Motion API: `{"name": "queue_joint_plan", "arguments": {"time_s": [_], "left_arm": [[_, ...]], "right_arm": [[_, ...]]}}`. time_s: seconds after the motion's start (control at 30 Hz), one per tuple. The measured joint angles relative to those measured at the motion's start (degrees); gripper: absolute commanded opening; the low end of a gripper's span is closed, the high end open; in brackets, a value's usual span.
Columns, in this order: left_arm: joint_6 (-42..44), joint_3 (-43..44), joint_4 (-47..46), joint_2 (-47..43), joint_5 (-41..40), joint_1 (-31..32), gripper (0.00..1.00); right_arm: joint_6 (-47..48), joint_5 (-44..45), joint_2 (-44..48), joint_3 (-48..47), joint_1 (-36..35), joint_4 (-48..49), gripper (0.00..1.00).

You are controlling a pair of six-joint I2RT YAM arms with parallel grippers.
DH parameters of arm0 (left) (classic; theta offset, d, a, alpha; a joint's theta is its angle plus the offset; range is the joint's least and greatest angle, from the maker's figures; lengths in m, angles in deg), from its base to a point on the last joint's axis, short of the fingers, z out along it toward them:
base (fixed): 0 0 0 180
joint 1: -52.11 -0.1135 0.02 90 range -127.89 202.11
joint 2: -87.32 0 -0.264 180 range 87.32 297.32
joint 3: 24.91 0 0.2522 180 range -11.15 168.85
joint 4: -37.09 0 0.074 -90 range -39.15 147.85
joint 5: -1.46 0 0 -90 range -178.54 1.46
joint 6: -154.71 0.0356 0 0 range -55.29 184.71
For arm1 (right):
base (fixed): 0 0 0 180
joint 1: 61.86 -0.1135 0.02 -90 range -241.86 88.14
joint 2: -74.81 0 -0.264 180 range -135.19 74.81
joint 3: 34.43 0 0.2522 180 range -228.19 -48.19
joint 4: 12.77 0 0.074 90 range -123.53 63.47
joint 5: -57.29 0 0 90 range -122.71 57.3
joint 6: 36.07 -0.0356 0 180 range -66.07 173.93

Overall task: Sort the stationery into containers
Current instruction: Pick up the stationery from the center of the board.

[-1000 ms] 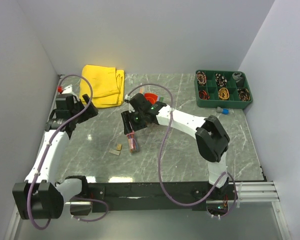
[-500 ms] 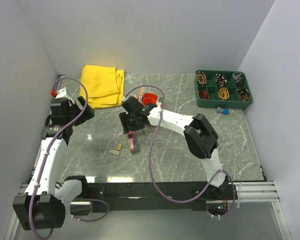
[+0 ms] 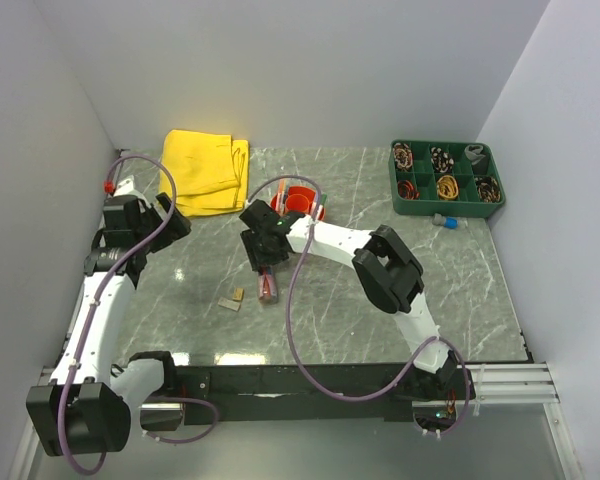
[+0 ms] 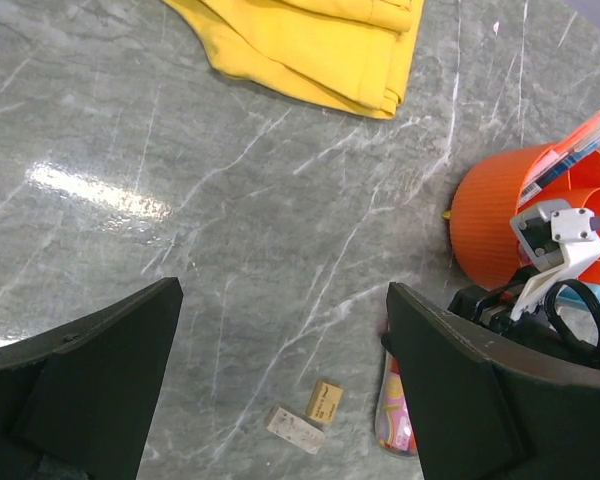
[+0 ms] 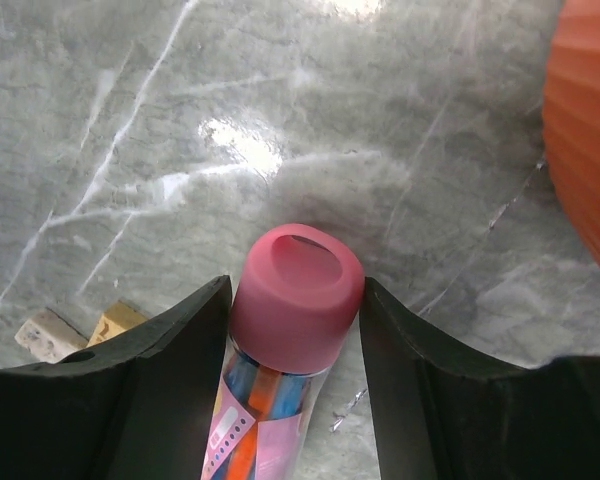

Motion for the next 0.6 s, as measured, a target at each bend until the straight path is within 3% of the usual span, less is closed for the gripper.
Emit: {"name": "queue_joint_plan", "arguments": {"time_s": [0.03,0.37,0.53,0.6], "left_arm": [[0.0,0.0,0.0,0.2,0.2,0.0,0.9],[0.2,1.2,0.8,3.5,0.8,0.0,0.88],[0.2,3.3,1.0,5.7,1.2,0.0,0.87],[0.4,4.5,0.8,7.6,1.8,0.0,0.87]], "right_arm": [[0.3,0.2,-0.2,-0.3,-0.1,0.0,0.0],[4.9,-2.6,2.8,-0.6,-0.7,0.5,0.0],[10.6,-5.0,13.7,-0.4,-0.5,3.7,0.0],[14.1,-5.4,22.1,2.9,0.0,11.6,0.0]]}}
